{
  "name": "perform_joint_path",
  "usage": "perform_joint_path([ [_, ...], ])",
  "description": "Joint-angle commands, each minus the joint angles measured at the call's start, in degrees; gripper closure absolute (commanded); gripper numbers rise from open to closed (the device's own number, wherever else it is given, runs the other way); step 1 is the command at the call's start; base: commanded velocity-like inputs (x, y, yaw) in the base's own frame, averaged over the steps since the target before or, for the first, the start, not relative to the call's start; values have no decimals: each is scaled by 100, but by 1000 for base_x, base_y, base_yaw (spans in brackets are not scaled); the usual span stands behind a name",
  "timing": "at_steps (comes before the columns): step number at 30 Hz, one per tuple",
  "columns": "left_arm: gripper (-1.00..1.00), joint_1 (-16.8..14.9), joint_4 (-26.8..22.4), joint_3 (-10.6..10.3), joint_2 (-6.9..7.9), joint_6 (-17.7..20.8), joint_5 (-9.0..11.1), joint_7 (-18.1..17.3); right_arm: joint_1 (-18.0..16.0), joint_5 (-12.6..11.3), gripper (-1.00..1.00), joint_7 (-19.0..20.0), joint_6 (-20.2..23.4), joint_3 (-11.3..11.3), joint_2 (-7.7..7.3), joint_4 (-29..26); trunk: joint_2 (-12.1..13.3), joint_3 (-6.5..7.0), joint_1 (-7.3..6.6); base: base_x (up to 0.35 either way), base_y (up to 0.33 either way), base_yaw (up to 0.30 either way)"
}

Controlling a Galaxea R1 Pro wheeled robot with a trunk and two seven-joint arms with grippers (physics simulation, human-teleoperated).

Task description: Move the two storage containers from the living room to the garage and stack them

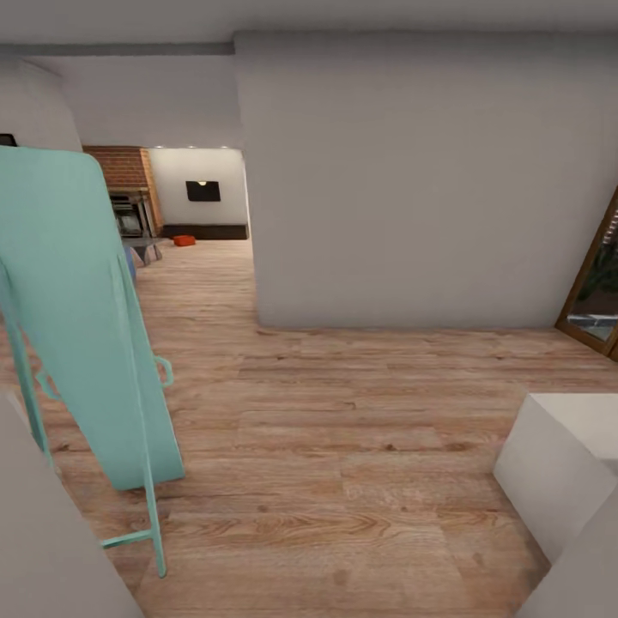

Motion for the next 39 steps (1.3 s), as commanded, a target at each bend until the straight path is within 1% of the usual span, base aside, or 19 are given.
perform_joint_path([
  [1, -100, -5, 1, -44, 2, 24, 58, -22, -6, -53, -100, -3, -31, 48, 5, 18, -3, -6, 3, 322, 0, 0],
  [26, -100, -6, 1, -41, 2, 148, 65, -19, -5, -53, -100, -3, -33, 48, 5, 18, -3, -6, 3, 322, 0, 0],
  [32, -100, -3, -3, -42, 2, 273, 65, -17, -9, -53, -100, -3, -38, 48, 5, 18, -3, -6, 3, 322, 0, 0],
  [39, -100, -4, -3, -42, 2, 291, 65, -17, -11, -53, -100, -3, -33, 48, 5, 18, -3, -6, 3, 322, 0, 0],
])
